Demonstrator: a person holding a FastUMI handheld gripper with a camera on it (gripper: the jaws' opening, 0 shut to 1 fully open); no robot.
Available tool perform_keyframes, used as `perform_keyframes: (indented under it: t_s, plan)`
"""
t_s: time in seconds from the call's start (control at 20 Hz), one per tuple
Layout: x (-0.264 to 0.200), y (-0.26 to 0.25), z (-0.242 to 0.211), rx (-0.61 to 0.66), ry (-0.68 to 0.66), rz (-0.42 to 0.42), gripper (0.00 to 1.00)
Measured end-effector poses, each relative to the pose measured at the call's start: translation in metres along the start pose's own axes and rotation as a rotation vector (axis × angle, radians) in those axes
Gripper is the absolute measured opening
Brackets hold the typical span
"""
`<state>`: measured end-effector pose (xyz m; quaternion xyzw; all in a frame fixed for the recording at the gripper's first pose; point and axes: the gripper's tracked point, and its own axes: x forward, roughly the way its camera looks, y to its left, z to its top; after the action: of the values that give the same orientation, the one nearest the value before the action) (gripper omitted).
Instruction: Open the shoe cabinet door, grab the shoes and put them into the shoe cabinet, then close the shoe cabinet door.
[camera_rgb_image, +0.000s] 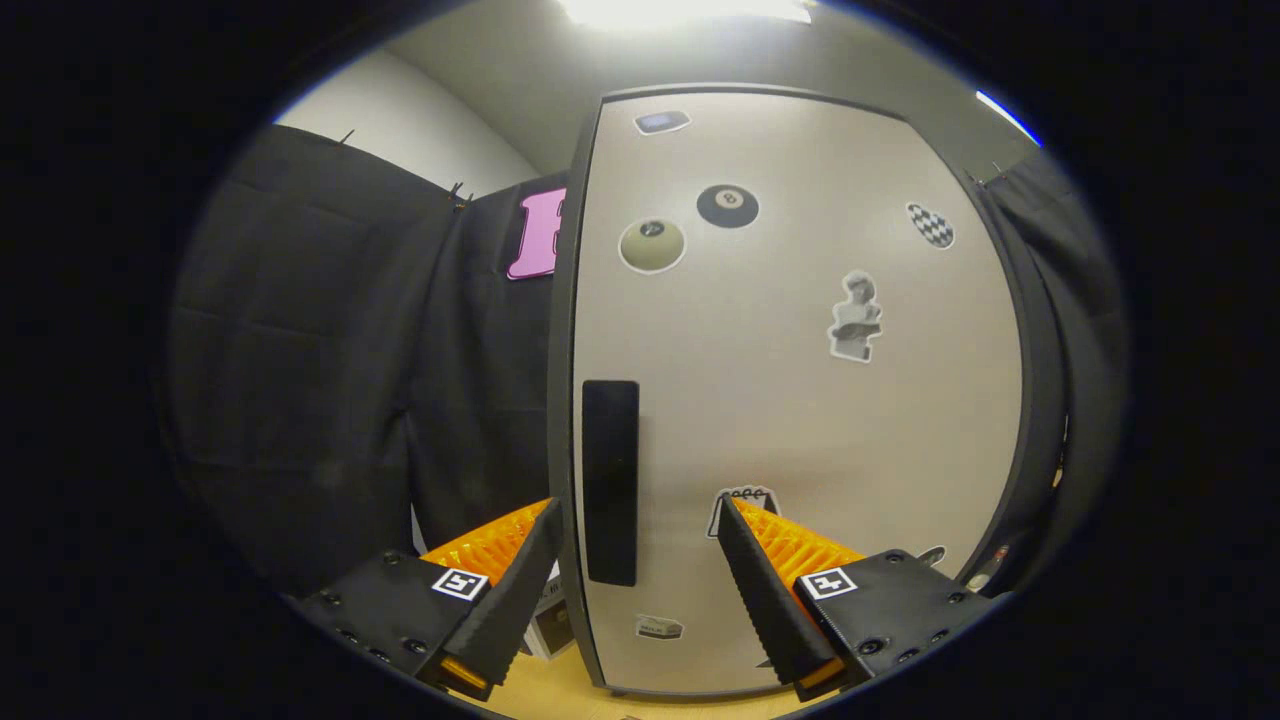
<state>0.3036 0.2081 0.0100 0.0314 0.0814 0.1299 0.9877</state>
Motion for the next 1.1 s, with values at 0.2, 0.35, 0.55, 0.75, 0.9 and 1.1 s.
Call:
perform_keyframes:
  t_s: [0.2,0.35,0.55,0.75,0.9,1.1]
  plan:
    - [0.023,0.011,-0.017,0.008,0.051,0.012,0.90]
    - [0.031,0.012,-0.021,0.015,0.061,-0.018,0.67]
    - [0.035,0.006,-0.021,-0.026,0.049,-0.090,0.51]
    - [0.034,0.009,-0.020,-0.015,0.047,-0.059,0.34]
    - [0.030,0.010,-0.021,-0.034,0.073,-0.028,0.20]
    - [0.026,0.010,-0.022,-0.039,0.081,0.030,0.13]
